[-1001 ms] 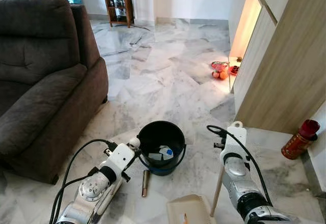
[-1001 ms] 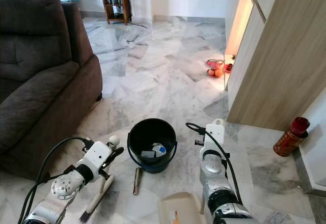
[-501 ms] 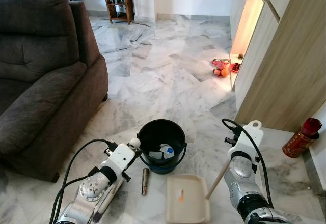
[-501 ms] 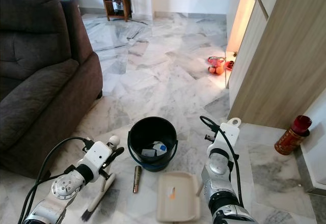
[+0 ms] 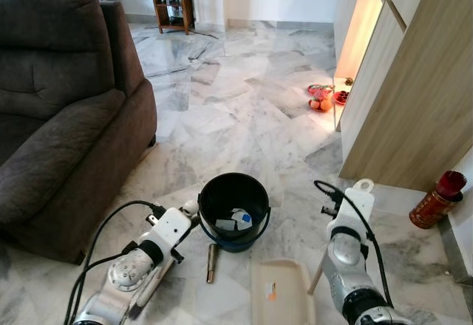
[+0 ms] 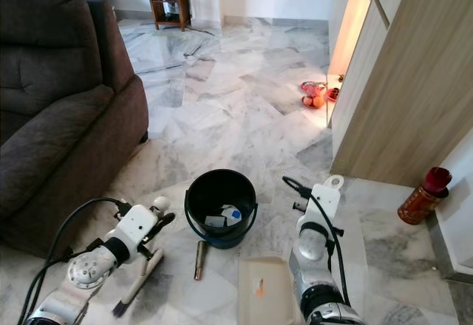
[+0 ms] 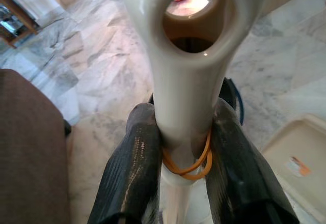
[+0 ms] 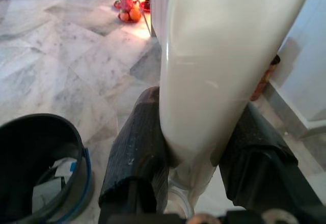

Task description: Sweep floor

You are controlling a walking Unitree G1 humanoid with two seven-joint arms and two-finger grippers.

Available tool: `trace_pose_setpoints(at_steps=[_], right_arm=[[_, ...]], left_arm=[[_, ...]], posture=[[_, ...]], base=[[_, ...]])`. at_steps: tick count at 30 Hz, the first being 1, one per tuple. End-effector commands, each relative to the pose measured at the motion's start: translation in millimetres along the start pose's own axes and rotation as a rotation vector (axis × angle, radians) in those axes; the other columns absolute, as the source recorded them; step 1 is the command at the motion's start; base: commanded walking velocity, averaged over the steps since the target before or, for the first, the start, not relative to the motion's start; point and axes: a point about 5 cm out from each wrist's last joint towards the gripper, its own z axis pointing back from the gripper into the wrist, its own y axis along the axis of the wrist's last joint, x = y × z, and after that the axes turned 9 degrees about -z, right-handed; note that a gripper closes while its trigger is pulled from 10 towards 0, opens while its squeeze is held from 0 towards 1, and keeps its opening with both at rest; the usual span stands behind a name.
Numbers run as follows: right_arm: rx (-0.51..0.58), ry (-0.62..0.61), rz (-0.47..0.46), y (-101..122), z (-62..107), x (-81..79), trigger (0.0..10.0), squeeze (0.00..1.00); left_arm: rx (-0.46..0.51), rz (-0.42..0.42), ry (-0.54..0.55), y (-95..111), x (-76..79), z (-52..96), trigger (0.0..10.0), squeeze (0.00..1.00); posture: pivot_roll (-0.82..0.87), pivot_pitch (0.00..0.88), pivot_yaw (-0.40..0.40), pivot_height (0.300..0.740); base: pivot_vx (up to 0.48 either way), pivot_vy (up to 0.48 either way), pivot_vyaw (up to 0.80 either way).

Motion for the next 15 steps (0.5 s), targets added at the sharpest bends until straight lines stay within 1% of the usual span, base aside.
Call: trace_pose_setpoints(at_steps=[1, 4, 8, 13, 15], right_arm=[[0.017, 0.015, -0.001, 3, 0.0, -4.0, 10.0, 0.0], [0.015, 0.013, -0.002, 2, -0.1, -3.6, 10.0, 0.0], [0.013, 0.01, -0.015, 2, -0.2, -2.7, 10.0, 0.0], [0.023, 0.007, -0.016, 3, -0.6, -1.5, 10.0, 0.0], [0.047, 0.009, -0.032, 7, -1.5, -0.9, 10.0, 0.0]], left_arm=[[-0.022, -0.066, 0.083, -5, -15.6, 3.6, 10.0, 0.0], [-0.04, -0.052, 0.148, -7, -22.6, 2.6, 10.0, 0.0], [-0.039, -0.071, 0.188, -6, -27.2, -1.0, 10.0, 0.0], [-0.039, -0.076, 0.24, -4, -33.4, -6.3, 10.0, 0.0], [-0.024, -0.069, 0.26, 0, -35.3, -10.0, 10.0, 0.0]], posture=[[0.17, 0.0, 0.025, 0.74], [0.17, 0.0, 0.024, 0.74], [0.17, 0.0, 0.02, 0.74], [0.16, 0.0, 0.018, 0.74], [0.15, 0.002, 0.017, 0.74]], base=[[0.0, 0.0, 0.0], [0.0, 0.0, 0.0], [0.0, 0.0, 0.0], [0.0, 0.0, 0.0], [0.0, 0.0, 0.0]])
